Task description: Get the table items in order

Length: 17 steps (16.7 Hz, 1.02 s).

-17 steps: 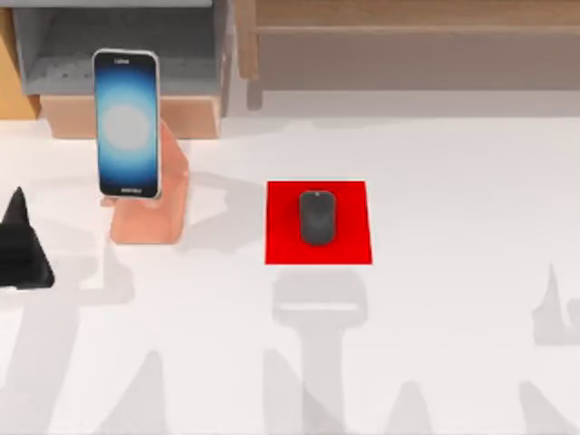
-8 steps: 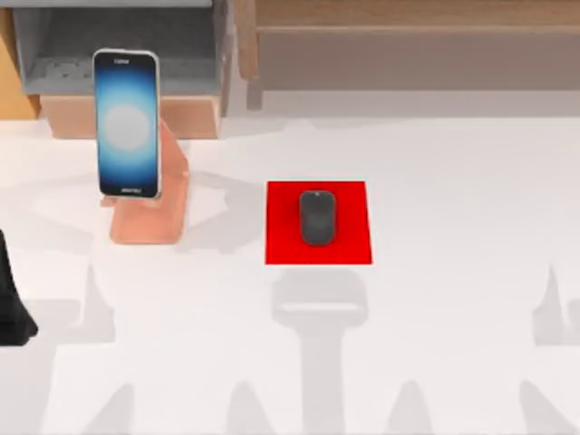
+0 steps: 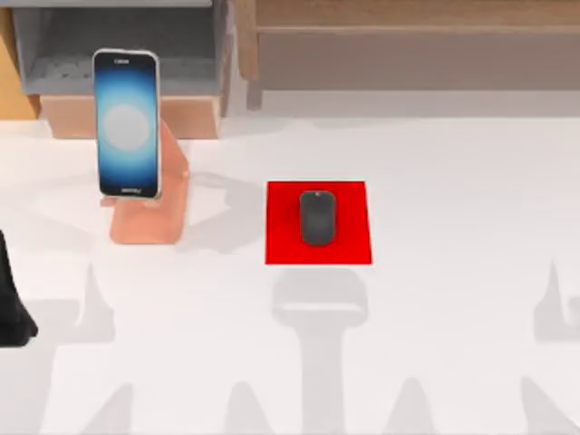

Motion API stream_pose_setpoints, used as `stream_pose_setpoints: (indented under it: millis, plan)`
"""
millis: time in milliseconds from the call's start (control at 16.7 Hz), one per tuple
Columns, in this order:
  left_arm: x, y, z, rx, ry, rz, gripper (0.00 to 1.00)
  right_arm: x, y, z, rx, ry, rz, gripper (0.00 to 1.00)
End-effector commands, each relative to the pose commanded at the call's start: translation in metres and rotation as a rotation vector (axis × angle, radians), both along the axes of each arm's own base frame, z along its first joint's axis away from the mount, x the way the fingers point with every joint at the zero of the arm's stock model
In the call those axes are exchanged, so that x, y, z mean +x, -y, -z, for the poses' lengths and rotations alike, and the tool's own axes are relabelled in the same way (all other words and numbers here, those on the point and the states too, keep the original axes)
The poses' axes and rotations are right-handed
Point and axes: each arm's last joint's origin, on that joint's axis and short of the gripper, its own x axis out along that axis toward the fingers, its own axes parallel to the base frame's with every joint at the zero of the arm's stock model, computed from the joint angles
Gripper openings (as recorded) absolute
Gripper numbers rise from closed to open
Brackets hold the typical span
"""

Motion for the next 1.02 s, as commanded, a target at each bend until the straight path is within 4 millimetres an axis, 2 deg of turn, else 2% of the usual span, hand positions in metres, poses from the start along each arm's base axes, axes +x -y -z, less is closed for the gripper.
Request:
stream_pose_setpoints:
  millis: [300,600,780,1020]
  plan:
    - [0.0,0.0,0.0,0.0,0.0,0.0,1.0,0.018,0.011,-0.012,-0.002,-0.04,0.024,1.0]
    - [0.0,0.0,0.0,0.0,0.0,0.0,1.0,0.056,0.038,-0.017,0.011,-0.102,0.065,1.0]
    - [0.0,0.0,0.0,0.0,0.0,0.0,1.0,0.084,0.065,-0.009,0.028,-0.136,0.094,1.0]
    - [0.0,0.0,0.0,0.0,0.0,0.0,1.0,0.115,0.108,0.018,0.056,-0.163,0.124,1.0]
